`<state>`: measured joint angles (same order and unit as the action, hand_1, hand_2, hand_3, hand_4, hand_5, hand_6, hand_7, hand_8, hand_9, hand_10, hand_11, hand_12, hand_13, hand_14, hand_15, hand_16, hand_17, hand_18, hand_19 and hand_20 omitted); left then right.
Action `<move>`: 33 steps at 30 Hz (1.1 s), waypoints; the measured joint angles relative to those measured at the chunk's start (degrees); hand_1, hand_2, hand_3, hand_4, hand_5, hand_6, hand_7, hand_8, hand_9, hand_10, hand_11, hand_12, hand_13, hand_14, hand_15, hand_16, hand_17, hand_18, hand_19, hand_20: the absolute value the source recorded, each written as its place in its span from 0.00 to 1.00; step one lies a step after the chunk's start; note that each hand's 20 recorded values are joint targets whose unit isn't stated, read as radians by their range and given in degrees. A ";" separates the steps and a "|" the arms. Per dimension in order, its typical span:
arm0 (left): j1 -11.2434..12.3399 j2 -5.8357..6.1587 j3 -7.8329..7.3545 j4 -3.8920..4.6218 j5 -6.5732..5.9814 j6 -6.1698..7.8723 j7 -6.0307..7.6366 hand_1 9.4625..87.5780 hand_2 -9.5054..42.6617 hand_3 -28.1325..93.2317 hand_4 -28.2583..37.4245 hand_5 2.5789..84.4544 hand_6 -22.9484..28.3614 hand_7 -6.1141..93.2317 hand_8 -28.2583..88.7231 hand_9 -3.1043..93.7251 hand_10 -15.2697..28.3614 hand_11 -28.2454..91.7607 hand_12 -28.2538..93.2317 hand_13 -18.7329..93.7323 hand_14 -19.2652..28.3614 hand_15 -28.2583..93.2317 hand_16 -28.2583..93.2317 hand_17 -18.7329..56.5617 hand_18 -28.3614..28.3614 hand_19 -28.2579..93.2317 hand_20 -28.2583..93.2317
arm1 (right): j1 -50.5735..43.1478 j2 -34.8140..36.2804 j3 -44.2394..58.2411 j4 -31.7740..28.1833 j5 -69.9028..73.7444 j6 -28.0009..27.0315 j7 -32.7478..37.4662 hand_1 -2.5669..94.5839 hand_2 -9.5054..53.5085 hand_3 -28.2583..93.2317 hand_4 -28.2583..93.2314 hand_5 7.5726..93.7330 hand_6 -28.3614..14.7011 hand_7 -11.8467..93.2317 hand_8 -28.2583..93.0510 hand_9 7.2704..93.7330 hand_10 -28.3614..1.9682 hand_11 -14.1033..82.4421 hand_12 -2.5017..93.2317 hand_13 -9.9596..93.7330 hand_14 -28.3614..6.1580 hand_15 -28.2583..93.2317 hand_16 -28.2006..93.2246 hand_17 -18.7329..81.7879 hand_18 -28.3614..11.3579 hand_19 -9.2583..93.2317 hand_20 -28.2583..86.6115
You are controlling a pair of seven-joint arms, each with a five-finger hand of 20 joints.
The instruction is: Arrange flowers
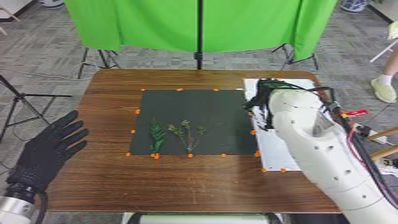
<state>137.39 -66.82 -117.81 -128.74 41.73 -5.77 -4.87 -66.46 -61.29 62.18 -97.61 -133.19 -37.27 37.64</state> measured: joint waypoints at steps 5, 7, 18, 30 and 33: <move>0.28 -0.44 -0.09 -0.25 0.02 0.02 0.13 0.19 0.13 0.80 0.00 0.27 0.48 0.27 0.14 0.23 0.57 0.41 0.36 0.28 0.65 0.50 0.23 0.09 0.82 0.56 0.29 | -1.03 2.61 0.25 0.79 -0.62 -0.42 0.58 0.43 0.00 0.61 0.00 0.90 0.68 0.49 0.08 1.00 0.68 0.63 0.35 0.91 0.64 0.84 0.48 0.70 0.17 1.00 0.78; 0.37 -0.51 -0.16 -0.31 0.02 0.03 0.18 0.20 0.13 0.80 0.00 0.27 0.48 0.27 0.14 0.23 0.57 0.41 0.36 0.28 0.65 0.50 0.23 0.09 0.82 0.56 0.29 | -1.31 3.00 0.19 1.26 -1.01 -0.45 0.58 0.42 0.00 0.60 0.00 0.90 0.68 0.49 0.08 1.00 0.68 0.63 0.35 0.91 0.64 0.84 0.48 0.70 0.17 1.00 0.78; 0.39 -0.62 -0.12 -0.31 0.03 0.03 0.20 0.19 0.13 0.80 0.00 0.27 0.48 0.27 0.14 0.23 0.57 0.41 0.36 0.28 0.65 0.50 0.23 0.09 0.82 0.56 0.29 | -1.47 3.12 -1.18 3.81 -4.38 2.18 -1.87 0.41 0.00 0.61 0.00 0.89 0.68 0.49 0.08 1.00 0.68 0.63 0.35 0.91 0.63 0.84 0.48 0.70 0.17 1.00 0.78; 0.37 -0.66 -0.09 -0.31 0.03 0.04 0.16 0.19 0.13 0.80 0.00 0.27 0.48 0.27 0.14 0.23 0.57 0.41 0.36 0.28 0.65 0.50 0.23 0.09 0.82 0.56 0.29 | -1.38 2.61 -1.51 5.15 -4.51 3.26 -2.81 0.40 0.00 0.63 0.00 0.89 0.67 0.49 0.08 1.00 0.67 0.62 0.35 0.91 0.63 0.84 0.48 0.70 0.17 1.00 0.77; 0.37 -0.66 -0.05 -0.31 0.01 0.04 0.17 0.19 0.13 0.80 0.00 0.27 0.48 0.27 0.14 0.23 0.57 0.41 0.36 0.28 0.65 0.50 0.23 0.09 0.82 0.56 0.29 | -1.37 2.42 -1.86 5.63 -4.59 3.41 -3.17 0.40 0.00 0.64 0.00 0.89 0.67 0.49 0.08 1.00 0.68 0.62 0.35 0.91 0.63 0.84 0.48 0.70 0.17 1.00 0.77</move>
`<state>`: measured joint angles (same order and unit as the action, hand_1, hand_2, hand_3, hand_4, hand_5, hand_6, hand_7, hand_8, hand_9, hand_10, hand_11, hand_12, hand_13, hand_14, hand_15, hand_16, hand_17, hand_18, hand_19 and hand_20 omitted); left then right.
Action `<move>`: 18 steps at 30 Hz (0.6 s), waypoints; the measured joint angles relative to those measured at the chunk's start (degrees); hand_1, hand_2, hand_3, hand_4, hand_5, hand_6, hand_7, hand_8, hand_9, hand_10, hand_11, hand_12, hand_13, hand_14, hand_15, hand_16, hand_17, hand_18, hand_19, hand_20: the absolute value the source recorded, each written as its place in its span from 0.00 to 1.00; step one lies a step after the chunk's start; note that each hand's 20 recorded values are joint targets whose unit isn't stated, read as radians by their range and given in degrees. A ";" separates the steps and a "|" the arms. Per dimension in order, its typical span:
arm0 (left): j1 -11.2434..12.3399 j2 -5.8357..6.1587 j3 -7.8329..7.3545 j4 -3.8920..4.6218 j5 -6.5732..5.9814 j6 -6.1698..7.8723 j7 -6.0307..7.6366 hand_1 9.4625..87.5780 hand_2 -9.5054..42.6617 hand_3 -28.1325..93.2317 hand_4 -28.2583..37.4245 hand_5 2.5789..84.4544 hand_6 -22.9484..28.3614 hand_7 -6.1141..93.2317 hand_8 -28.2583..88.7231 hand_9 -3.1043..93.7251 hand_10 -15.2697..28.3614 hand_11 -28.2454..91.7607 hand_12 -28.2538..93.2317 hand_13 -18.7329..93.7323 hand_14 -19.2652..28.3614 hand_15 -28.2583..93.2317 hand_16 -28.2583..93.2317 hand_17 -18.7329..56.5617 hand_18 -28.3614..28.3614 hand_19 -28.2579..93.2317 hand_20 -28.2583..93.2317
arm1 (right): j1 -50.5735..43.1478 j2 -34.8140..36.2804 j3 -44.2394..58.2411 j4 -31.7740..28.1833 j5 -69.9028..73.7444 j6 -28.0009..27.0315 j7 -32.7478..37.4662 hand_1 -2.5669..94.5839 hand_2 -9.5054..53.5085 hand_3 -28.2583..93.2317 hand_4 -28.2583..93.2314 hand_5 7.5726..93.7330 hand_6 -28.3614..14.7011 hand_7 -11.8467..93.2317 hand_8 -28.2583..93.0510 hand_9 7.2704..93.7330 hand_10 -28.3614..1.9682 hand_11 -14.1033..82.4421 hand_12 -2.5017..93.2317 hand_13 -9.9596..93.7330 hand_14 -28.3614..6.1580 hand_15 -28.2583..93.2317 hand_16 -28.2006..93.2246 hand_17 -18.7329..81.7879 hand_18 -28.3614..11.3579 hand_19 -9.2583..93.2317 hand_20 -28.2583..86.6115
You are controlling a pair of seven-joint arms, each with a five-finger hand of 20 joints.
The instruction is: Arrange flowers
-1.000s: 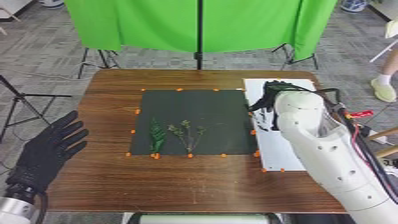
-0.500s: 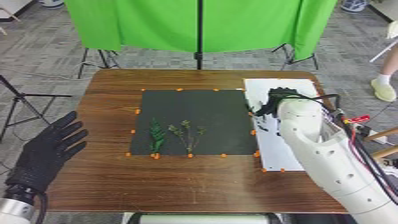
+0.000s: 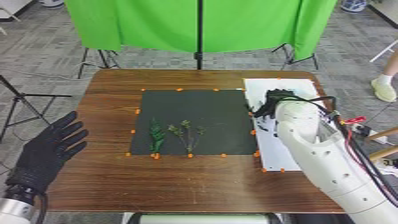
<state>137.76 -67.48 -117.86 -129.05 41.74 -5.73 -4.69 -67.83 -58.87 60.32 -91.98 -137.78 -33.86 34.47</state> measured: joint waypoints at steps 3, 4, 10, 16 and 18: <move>0.01 0.04 0.03 0.00 -0.02 0.00 0.03 0.19 0.13 0.80 0.00 0.27 0.48 0.27 0.14 0.23 0.57 0.41 0.36 0.28 0.65 0.50 0.23 0.09 0.82 0.56 0.29 | 0.00 -0.16 -0.46 0.25 -0.19 0.12 -0.35 0.36 0.00 0.69 0.00 0.89 0.67 0.49 0.08 1.00 0.68 0.62 0.35 0.91 0.63 0.84 0.48 0.70 0.17 1.00 0.78; 0.04 0.05 0.03 0.00 -0.02 0.02 0.06 0.19 0.13 0.80 0.00 0.27 0.48 0.27 0.14 0.23 0.57 0.41 0.36 0.28 0.65 0.50 0.23 0.09 0.82 0.56 0.29 | 0.00 -0.20 -0.64 0.34 -0.35 0.12 -0.54 0.34 0.00 0.71 0.00 0.89 0.67 0.49 0.08 1.00 0.67 0.62 0.35 0.91 0.63 0.84 0.48 0.70 0.17 1.00 0.78; 0.16 0.05 0.05 -0.01 -0.03 0.06 0.29 0.20 0.13 0.80 0.00 0.27 0.48 0.27 0.14 0.23 0.57 0.41 0.36 0.28 0.65 0.50 0.23 0.09 0.82 0.56 0.29 | 0.04 -0.43 -1.00 0.48 -0.84 0.14 -1.67 0.31 0.01 0.75 0.00 0.89 0.67 0.48 0.08 1.00 0.68 0.62 0.35 0.91 0.63 0.84 0.48 0.70 0.17 1.00 0.78; 0.15 0.05 0.17 -0.01 -0.04 0.14 0.37 0.20 0.14 0.80 0.00 0.27 0.48 0.27 0.14 0.23 0.57 0.41 0.36 0.28 0.65 0.50 0.23 0.09 0.82 0.56 0.29 | 0.17 -0.45 -1.63 0.55 -1.78 0.15 -1.92 0.32 0.01 0.77 0.00 0.89 0.67 0.48 0.08 1.00 0.68 0.62 0.35 0.91 0.63 0.84 0.48 0.70 0.17 1.00 0.77; 0.15 0.05 0.23 -0.01 -0.06 0.16 0.39 0.19 0.14 0.80 0.00 0.27 0.48 0.27 0.14 0.23 0.57 0.41 0.36 0.28 0.65 0.50 0.23 0.09 0.82 0.56 0.29 | 0.17 -0.48 -1.81 0.55 -2.12 0.20 -1.92 0.35 0.00 0.78 0.00 0.89 0.68 0.48 0.08 1.00 0.69 0.62 0.35 0.91 0.64 0.84 0.48 0.70 0.17 1.00 0.77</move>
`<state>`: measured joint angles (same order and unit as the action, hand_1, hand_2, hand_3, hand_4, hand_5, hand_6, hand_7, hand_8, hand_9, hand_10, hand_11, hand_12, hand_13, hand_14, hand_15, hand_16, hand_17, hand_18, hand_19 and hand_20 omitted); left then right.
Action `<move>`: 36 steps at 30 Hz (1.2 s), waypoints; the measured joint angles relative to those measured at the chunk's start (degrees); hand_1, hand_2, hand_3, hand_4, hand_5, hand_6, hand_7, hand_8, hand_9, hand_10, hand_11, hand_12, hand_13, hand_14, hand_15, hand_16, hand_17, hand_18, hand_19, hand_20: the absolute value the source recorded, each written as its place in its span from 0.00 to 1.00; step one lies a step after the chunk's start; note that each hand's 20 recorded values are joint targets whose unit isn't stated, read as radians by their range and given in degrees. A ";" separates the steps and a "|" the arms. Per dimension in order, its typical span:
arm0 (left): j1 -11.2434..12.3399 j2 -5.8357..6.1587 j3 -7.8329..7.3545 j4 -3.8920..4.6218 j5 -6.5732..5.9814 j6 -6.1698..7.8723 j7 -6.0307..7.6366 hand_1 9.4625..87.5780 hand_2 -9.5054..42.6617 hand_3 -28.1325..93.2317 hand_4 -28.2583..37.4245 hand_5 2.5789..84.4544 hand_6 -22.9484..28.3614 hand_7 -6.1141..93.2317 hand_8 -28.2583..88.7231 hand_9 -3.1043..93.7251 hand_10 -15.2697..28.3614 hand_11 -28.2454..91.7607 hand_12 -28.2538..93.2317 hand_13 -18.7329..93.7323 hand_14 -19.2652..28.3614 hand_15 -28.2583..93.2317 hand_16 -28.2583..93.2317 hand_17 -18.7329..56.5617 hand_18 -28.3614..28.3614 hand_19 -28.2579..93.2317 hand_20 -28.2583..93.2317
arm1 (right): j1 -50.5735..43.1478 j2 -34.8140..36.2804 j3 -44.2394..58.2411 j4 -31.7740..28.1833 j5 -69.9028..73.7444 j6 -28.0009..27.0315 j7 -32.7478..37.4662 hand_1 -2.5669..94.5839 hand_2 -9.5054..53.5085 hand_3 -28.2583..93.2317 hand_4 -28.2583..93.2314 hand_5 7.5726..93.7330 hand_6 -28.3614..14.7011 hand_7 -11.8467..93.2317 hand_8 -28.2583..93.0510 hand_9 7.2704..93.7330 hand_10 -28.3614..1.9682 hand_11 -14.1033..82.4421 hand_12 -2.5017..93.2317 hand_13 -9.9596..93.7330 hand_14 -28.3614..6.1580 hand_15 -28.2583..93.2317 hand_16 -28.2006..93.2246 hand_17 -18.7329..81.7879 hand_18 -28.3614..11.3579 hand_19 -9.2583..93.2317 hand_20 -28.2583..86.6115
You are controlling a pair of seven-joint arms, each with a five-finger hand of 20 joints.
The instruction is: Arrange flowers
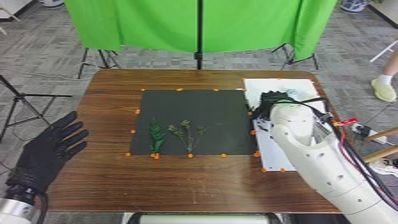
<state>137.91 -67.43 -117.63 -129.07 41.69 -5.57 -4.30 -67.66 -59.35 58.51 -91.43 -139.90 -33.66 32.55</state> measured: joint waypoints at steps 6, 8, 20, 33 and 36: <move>-0.07 0.25 0.24 0.04 -0.03 0.05 0.02 0.19 0.15 0.80 0.00 0.27 0.48 0.27 0.14 0.23 0.57 0.41 0.36 0.28 0.65 0.50 0.23 0.09 0.82 0.56 0.29 | -0.11 -0.19 -0.03 0.06 0.17 0.30 -0.15 0.41 0.00 0.78 0.00 0.89 0.69 0.48 0.07 1.00 0.70 0.61 0.34 0.92 0.67 0.83 0.48 0.70 0.19 1.00 0.77; -0.10 0.33 0.26 0.06 -0.04 0.04 0.02 0.19 0.15 0.80 0.00 0.27 0.48 0.27 0.14 0.23 0.57 0.41 0.36 0.28 0.65 0.50 0.23 0.09 0.82 0.56 0.29 | -0.18 -0.38 0.40 0.06 0.96 0.16 0.03 0.42 0.00 0.78 0.00 0.89 0.69 0.48 0.07 1.00 0.71 0.62 0.33 0.92 0.68 0.83 0.47 0.71 0.19 1.00 0.77; -0.54 0.62 0.26 0.21 -0.04 -0.05 -0.08 0.19 0.15 0.80 0.00 0.27 0.48 0.27 0.14 0.23 0.57 0.41 0.36 0.28 0.65 0.50 0.23 0.09 0.82 0.56 0.29 | -0.61 -0.48 1.06 -0.30 1.80 0.45 0.51 0.42 0.01 0.77 0.00 0.89 0.69 0.48 0.08 1.00 0.71 0.61 0.33 0.92 0.68 0.83 0.48 0.71 0.19 1.00 0.77; -0.68 0.74 0.23 0.24 -0.03 -0.08 -0.12 0.19 0.15 0.80 0.00 0.27 0.48 0.27 0.14 0.23 0.57 0.41 0.36 0.28 0.65 0.50 0.23 0.09 0.82 0.56 0.29 | -0.86 -0.13 0.32 -0.49 0.14 1.38 0.32 0.42 0.00 0.80 0.00 0.88 0.69 0.48 0.08 1.00 0.71 0.60 0.34 0.92 0.69 0.83 0.48 0.70 0.19 1.00 0.77; -0.69 0.74 0.26 0.24 -0.03 -0.07 -0.12 0.20 0.16 0.80 0.00 0.27 0.48 0.27 0.14 0.23 0.57 0.41 0.36 0.28 0.65 0.50 0.23 0.09 0.82 0.56 0.29 | -0.90 -0.32 0.37 -0.36 -0.21 1.38 0.22 0.48 0.00 0.76 0.00 0.88 0.68 0.47 0.16 1.00 0.71 0.61 0.33 0.95 0.75 0.80 0.48 0.72 0.20 1.00 0.75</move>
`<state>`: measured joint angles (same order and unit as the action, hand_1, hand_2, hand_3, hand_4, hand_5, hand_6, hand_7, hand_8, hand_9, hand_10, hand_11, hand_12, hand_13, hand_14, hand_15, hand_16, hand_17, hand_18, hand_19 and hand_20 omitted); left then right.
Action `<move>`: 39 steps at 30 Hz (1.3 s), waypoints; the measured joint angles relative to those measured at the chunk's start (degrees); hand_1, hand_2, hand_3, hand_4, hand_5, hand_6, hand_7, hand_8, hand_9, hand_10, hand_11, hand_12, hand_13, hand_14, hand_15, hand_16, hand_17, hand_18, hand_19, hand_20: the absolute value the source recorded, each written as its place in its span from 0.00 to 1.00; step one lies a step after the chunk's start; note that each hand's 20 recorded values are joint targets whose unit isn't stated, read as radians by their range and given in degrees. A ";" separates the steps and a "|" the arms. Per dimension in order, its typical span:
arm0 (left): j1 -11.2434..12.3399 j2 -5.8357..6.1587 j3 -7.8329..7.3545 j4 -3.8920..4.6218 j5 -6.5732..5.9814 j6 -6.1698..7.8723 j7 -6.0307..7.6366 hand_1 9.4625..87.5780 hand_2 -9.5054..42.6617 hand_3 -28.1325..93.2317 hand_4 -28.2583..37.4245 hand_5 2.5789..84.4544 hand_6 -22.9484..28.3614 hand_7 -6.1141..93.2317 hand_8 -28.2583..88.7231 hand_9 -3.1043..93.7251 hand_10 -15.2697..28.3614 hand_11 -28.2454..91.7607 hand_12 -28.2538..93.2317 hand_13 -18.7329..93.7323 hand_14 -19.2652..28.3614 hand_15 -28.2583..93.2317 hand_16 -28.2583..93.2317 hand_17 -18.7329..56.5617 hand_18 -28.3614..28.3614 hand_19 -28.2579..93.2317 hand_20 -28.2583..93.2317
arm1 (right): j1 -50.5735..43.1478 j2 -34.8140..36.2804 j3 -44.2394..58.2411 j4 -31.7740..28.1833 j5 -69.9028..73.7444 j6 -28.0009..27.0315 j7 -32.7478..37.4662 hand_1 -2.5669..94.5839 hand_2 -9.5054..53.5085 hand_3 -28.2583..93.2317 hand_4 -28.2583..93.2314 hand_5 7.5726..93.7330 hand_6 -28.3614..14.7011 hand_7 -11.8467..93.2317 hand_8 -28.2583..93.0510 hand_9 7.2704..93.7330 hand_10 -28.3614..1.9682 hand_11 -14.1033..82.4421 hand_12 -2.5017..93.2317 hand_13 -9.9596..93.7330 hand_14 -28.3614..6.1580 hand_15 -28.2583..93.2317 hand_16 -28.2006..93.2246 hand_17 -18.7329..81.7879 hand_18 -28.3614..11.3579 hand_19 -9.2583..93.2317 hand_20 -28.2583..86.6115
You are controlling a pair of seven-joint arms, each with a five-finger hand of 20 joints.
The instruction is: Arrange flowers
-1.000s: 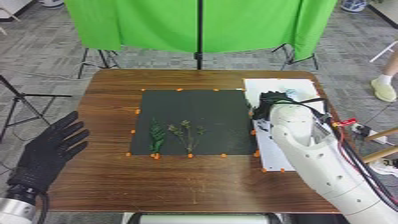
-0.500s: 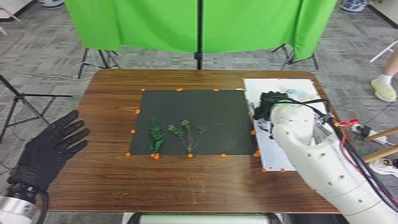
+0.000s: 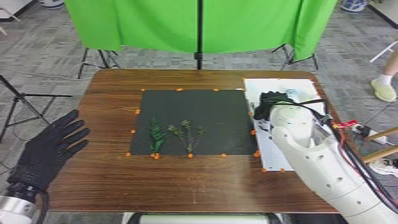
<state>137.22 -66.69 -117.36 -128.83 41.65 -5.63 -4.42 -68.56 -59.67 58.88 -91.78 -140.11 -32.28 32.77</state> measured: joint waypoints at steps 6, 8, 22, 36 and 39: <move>-0.05 -0.06 0.01 0.00 0.02 0.00 0.00 0.20 0.16 0.81 0.00 0.27 0.48 0.27 0.14 0.23 0.57 0.41 0.36 0.28 0.65 0.50 0.23 0.09 0.82 0.56 0.29 | -0.35 -0.91 1.30 0.38 -0.03 -0.03 -0.92 0.59 0.00 0.68 0.00 0.89 0.64 0.47 0.21 1.00 0.73 0.60 0.30 0.96 0.77 0.78 0.49 0.73 0.20 1.00 0.74; -0.05 -0.07 0.01 0.00 0.02 0.00 0.01 0.20 0.16 0.80 0.00 0.27 0.48 0.27 0.14 0.23 0.57 0.41 0.36 0.28 0.65 0.50 0.23 0.09 0.82 0.56 0.29 | -0.55 -1.14 1.66 0.33 -0.03 -0.02 -1.44 0.61 0.00 0.69 0.00 0.89 0.64 0.48 0.21 1.00 0.73 0.61 0.30 0.96 0.77 0.78 0.50 0.73 0.20 1.00 0.74; -0.01 -0.18 -0.01 0.00 0.02 0.00 0.06 0.20 0.16 0.81 0.00 0.27 0.48 0.27 0.14 0.23 0.57 0.41 0.36 0.29 0.65 0.50 0.23 0.09 0.82 0.56 0.29 | -2.90 -1.57 3.29 -0.85 -0.51 0.10 -3.84 0.48 0.00 0.96 0.06 0.72 0.44 0.75 0.24 1.00 0.73 0.52 0.33 0.95 0.82 0.78 0.53 0.74 0.22 1.00 0.75; 0.03 -0.41 -0.01 0.01 0.03 -0.02 0.11 0.20 0.16 0.81 0.00 0.27 0.48 0.27 0.14 0.23 0.57 0.41 0.36 0.28 0.65 0.50 0.23 0.09 0.82 0.56 0.29 | -8.33 -0.69 5.05 -2.73 -0.16 9.91 -5.20 0.46 0.09 0.99 0.11 0.69 0.30 0.82 0.18 0.97 0.67 0.62 0.33 0.93 0.76 0.85 0.52 0.73 0.20 1.00 0.79; 0.03 -0.45 -0.01 0.01 0.03 -0.02 0.16 0.20 0.16 0.81 0.00 0.27 0.48 0.27 0.14 0.23 0.57 0.41 0.36 0.28 0.65 0.50 0.23 0.09 0.82 0.56 0.29 | -10.09 -0.46 5.74 -3.44 0.18 12.96 -5.39 0.45 0.09 0.99 0.11 0.69 0.29 0.83 0.17 0.98 0.67 0.62 0.33 0.93 0.76 0.85 0.51 0.74 0.20 1.00 0.80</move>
<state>137.25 -67.14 -117.37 -128.82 41.68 -5.65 -4.27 -78.65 -60.13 64.63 -95.22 -139.93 -19.32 27.38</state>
